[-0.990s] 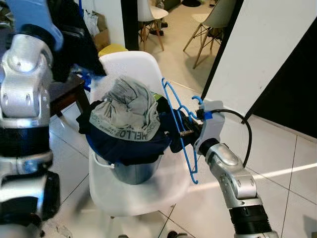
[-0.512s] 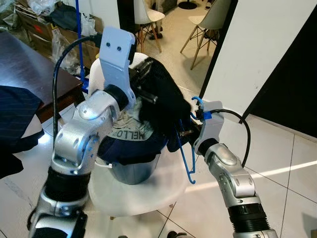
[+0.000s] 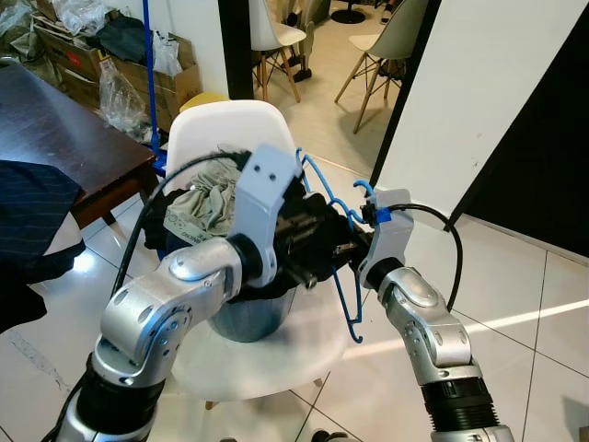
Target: Hang hanger
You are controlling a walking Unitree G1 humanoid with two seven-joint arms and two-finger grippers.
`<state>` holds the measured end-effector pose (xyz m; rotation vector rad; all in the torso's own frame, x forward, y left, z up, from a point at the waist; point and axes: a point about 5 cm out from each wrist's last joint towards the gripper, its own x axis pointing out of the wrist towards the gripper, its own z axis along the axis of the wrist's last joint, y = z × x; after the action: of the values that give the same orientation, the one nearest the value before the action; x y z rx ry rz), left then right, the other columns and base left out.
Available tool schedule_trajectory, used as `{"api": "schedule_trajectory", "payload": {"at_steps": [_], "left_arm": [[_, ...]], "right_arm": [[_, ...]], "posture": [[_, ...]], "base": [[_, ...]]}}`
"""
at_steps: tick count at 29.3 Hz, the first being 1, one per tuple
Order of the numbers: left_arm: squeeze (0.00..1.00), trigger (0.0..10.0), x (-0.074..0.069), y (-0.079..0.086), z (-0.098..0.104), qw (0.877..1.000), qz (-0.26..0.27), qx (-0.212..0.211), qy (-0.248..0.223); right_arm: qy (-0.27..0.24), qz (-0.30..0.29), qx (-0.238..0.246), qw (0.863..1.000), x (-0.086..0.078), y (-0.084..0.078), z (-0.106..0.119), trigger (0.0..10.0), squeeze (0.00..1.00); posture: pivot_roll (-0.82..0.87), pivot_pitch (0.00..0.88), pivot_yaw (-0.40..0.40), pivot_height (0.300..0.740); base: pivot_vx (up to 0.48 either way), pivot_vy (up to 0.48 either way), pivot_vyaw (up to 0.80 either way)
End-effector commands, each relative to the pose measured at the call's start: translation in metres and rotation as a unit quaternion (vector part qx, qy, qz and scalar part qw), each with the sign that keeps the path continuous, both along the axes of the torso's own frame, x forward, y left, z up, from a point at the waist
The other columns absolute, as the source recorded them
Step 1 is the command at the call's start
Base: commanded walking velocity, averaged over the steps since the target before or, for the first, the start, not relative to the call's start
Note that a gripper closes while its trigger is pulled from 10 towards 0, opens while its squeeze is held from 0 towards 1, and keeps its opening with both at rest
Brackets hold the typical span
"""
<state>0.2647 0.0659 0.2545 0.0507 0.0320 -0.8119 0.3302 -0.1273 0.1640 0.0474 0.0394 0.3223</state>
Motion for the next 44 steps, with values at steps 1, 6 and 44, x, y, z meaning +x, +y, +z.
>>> {"api": "schedule_trajectory", "payload": {"at_steps": [1, 6, 44], "left_arm": [[0.0, 0.0, 0.002, 0.014, 0.014, 0.999, 0.015, -0.008, -0.03], [0.0, 0.0, 0.025, 0.073, 0.066, 0.978, 0.15, -0.059, -0.135], [0.0, 0.0, -0.011, 0.024, -0.007, 0.986, -0.069, -0.149, 0.017]], "right_arm": [[0.008, 0.002, 0.003, 1.0, 0.0, 0.0, -0.005, 10.0, 0.0], [0.009, 0.003, 0.003, 1.0, 0.0, 0.0, -0.006, 10.0, 0.0], [0.01, 0.004, 0.008, 1.0, 0.0, -0.001, -0.005, 10.0, 0.0]], "posture": [[0.01, 0.166, 0.023, 0.74], [0.01, 0.161, 0.021, 0.74], [0.01, 0.174, 0.028, 0.74]], "base": [[0.0, 0.0, 0.0], [0.0, 0.0, 0.0], [0.0, 0.0, 0.0]]}}
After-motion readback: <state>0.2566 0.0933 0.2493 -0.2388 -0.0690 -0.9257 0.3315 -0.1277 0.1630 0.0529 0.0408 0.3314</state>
